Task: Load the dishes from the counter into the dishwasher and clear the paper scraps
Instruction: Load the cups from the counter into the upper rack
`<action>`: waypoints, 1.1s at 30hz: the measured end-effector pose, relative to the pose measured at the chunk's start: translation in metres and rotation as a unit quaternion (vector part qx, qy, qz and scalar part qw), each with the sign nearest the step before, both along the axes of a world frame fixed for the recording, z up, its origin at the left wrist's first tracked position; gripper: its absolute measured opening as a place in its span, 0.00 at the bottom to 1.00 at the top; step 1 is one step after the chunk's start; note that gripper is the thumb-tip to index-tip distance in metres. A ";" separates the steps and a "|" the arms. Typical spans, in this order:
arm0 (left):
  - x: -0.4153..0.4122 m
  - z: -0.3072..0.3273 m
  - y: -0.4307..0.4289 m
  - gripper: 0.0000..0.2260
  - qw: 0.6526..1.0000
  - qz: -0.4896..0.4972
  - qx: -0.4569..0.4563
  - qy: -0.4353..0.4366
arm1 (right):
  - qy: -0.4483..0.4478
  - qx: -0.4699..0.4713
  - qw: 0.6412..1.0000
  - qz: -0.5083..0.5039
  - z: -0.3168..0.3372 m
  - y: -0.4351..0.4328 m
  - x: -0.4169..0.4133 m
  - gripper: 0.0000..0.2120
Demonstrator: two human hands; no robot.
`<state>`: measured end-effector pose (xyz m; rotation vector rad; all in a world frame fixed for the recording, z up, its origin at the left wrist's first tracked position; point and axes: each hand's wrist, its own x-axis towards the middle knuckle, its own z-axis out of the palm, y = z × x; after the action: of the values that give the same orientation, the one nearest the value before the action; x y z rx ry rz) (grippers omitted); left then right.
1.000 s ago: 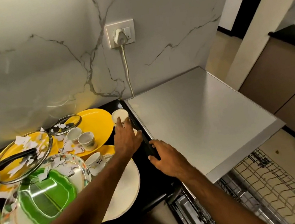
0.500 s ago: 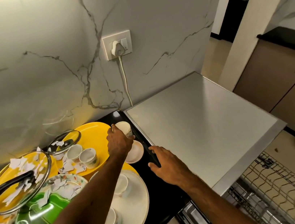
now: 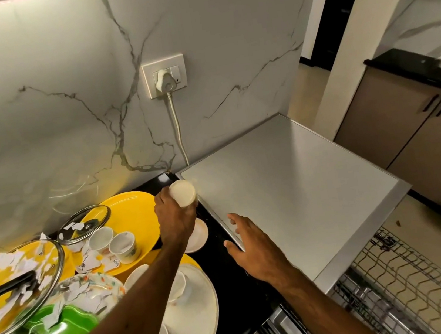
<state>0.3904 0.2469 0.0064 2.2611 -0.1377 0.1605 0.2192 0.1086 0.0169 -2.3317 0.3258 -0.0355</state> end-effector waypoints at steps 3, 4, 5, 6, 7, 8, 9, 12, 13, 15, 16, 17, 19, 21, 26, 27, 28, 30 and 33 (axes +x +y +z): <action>-0.010 0.013 -0.010 0.39 0.996 -0.082 -0.019 -0.033 | -0.032 0.005 0.999 -0.017 0.005 -0.003 0.000 0.36; -0.016 0.018 -0.015 0.40 0.993 -0.114 -0.019 -0.034 | -0.046 0.002 0.999 -0.024 0.006 -0.004 0.000 0.38; -0.022 0.022 -0.021 0.41 0.988 -0.147 -0.021 -0.029 | -0.058 -0.008 0.998 -0.032 0.007 -0.005 0.000 0.40; -0.031 0.026 -0.027 0.41 0.983 -0.180 -0.028 -0.022 | -0.071 -0.021 0.996 -0.044 0.007 -0.007 -0.002 0.43; -0.041 0.031 -0.033 0.40 0.977 -0.211 -0.035 -0.012 | -0.087 -0.033 0.994 -0.058 0.008 -0.010 -0.006 0.45; -0.051 0.034 -0.039 0.40 0.971 -0.237 -0.040 -0.004 | -0.105 -0.039 0.991 -0.073 0.009 -0.014 -0.010 0.47; -0.060 0.036 -0.045 0.39 0.965 -0.258 -0.043 0.006 | -0.122 -0.042 0.988 -0.087 0.009 -0.020 -0.017 0.50; -0.089 0.037 -0.063 0.39 0.950 -0.311 -0.025 0.032 | -0.147 -0.055 0.981 -0.116 0.005 -0.044 -0.043 0.52; -0.098 0.035 -0.069 0.39 0.944 -0.328 -0.012 0.038 | -0.141 -0.050 0.981 -0.121 0.002 -0.052 -0.052 0.52; -0.118 0.034 -0.083 0.40 0.933 -0.356 0.014 0.049 | -0.125 -0.037 0.982 -0.133 -0.002 -0.067 -0.073 0.51; -0.127 0.032 -0.090 0.40 0.929 -0.365 0.021 0.054 | -0.118 -0.035 0.982 -0.142 -0.004 -0.075 -0.084 0.49; -0.137 0.030 -0.097 0.41 0.925 -0.374 0.024 0.061 | -0.114 -0.035 0.981 -0.150 -0.007 -0.083 -0.095 0.48; -0.153 0.024 -0.108 0.41 0.917 -0.391 0.008 0.079 | -0.118 -0.036 0.979 -0.165 -0.009 -0.097 -0.115 0.43; -0.171 0.021 -0.118 0.41 0.907 -0.406 -0.017 0.109 | -0.115 -0.032 0.978 -0.172 -0.010 -0.109 -0.136 0.40; -0.218 0.021 -0.138 0.30 0.893 -0.395 -0.073 0.204 | -0.109 -0.009 0.980 -0.165 -0.014 -0.133 -0.191 0.43; -0.226 0.022 -0.141 0.25 0.886 -0.382 -0.105 0.239 | -0.113 -0.004 0.980 -0.161 -0.016 -0.138 -0.202 0.43; -0.233 0.022 -0.144 0.20 0.876 -0.373 -0.137 0.274 | -0.118 0.000 0.980 -0.160 -0.018 -0.143 -0.213 0.44; -0.251 0.021 -0.149 0.16 0.862 -0.361 -0.161 0.319 | -0.118 0.004 0.980 -0.159 -0.023 -0.152 -0.234 0.45; -0.274 0.007 -0.158 0.15 0.860 -0.345 -0.160 0.340 | -0.111 -0.032 0.983 -0.144 -0.035 -0.163 -0.254 0.47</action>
<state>0.1162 0.0891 0.0132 1.6864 -0.4864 -0.9202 -0.0350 -0.0543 -0.0184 -2.2967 0.5526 -0.4507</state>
